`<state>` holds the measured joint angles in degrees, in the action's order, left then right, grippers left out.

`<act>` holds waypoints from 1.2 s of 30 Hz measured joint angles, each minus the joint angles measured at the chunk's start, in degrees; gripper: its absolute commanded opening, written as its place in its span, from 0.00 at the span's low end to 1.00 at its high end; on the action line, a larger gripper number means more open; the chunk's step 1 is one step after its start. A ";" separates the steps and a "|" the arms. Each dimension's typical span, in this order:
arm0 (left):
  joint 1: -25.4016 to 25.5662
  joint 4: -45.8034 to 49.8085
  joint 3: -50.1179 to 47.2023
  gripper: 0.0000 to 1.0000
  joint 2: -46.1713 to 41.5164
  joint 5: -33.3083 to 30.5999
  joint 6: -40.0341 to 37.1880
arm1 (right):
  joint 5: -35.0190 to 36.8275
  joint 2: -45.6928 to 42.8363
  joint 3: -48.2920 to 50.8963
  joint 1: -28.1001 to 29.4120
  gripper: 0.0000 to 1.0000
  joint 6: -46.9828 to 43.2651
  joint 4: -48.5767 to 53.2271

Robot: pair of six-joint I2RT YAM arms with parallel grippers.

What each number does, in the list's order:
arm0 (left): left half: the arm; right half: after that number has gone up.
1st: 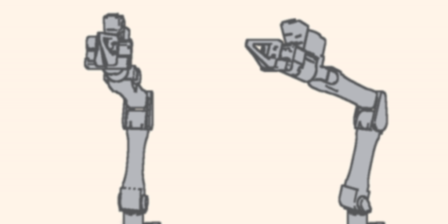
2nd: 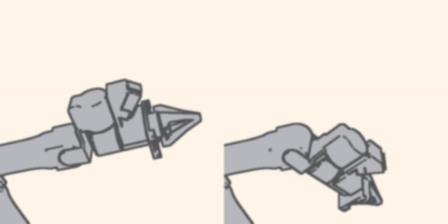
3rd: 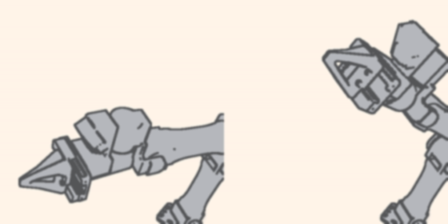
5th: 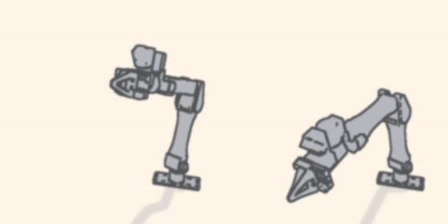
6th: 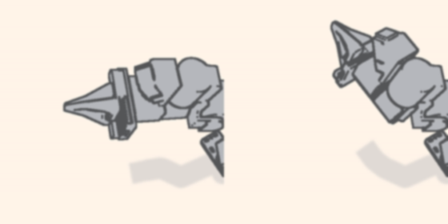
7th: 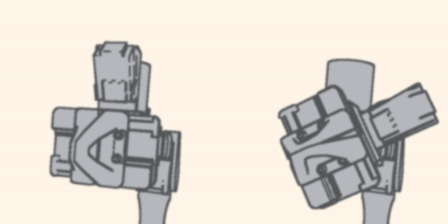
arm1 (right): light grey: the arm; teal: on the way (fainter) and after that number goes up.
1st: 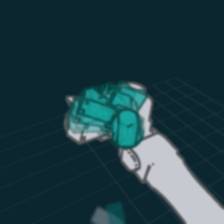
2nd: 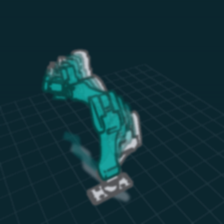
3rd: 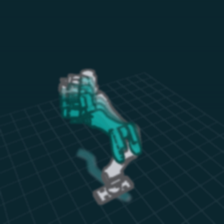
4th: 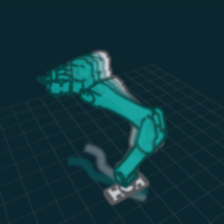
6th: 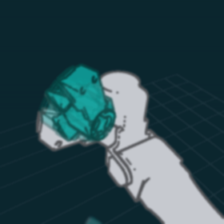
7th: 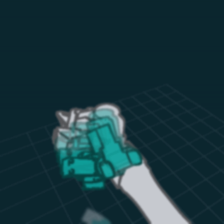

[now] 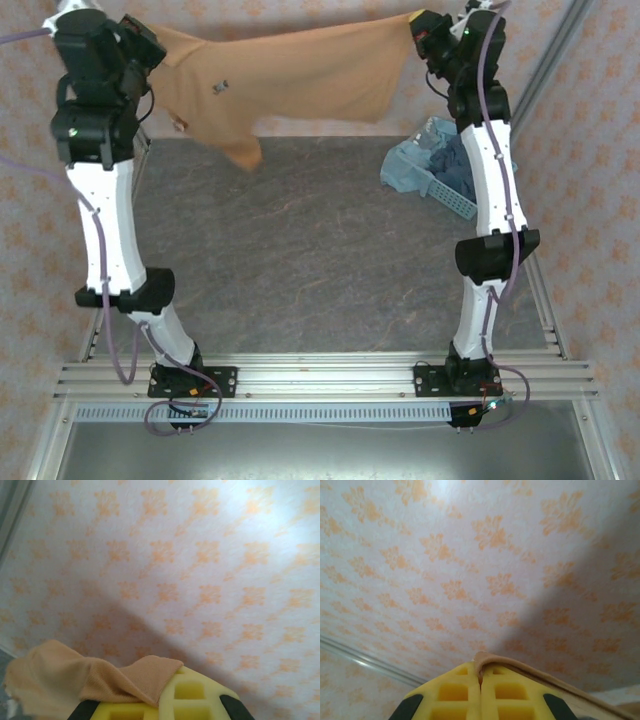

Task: Fold and stack the t-shirts

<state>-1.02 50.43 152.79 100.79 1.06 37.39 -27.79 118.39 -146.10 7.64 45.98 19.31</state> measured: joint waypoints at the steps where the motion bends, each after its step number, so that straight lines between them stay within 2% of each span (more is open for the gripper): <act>1: 0.57 0.13 -2.16 0.00 -2.62 -0.04 -0.09 | 0.15 -0.17 0.02 -0.39 0.00 -0.44 0.87; 3: 2.12 0.24 -10.25 0.00 -8.94 -0.35 -0.26 | 0.52 -0.57 1.11 -0.74 0.00 -1.60 3.28; 5: 4.02 -0.50 -22.80 0.00 -16.24 -0.37 0.04 | 0.72 -2.08 5.38 -0.81 0.00 -2.60 5.42; 7: 5.27 -0.55 -36.96 0.00 -22.77 -0.13 1.31 | 1.11 -5.81 16.04 -0.48 0.00 -3.76 5.64; 11: 7.19 -1.90 -68.89 0.00 -31.80 0.44 6.21 | 1.86 -14.73 45.81 0.31 0.00 -3.96 3.41; 14: 8.92 -3.82 -91.62 0.00 -31.71 2.16 10.34 | 2.27 -17.33 63.80 1.31 0.00 -3.61 2.10; 17: 11.37 -4.59 -106.47 0.00 -31.28 4.61 14.16 | 2.86 -17.57 75.71 2.56 0.00 -3.63 2.56; 23: 14.84 -6.32 -117.55 0.00 -32.92 7.72 21.99 | 6.23 -20.17 84.35 4.13 0.00 -4.11 6.69; 31: 15.67 -3.08 -120.80 0.00 -41.11 8.59 31.26 | 8.74 -30.53 96.00 5.16 0.00 -3.85 12.31; 36: 15.67 0.02 -123.08 0.00 -42.82 9.53 35.19 | 8.76 -34.53 99.45 5.35 0.00 -3.78 16.04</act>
<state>14.66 50.46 29.71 57.98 10.59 72.58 -19.03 83.85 -46.65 12.99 42.19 35.35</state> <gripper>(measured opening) 0.047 0.039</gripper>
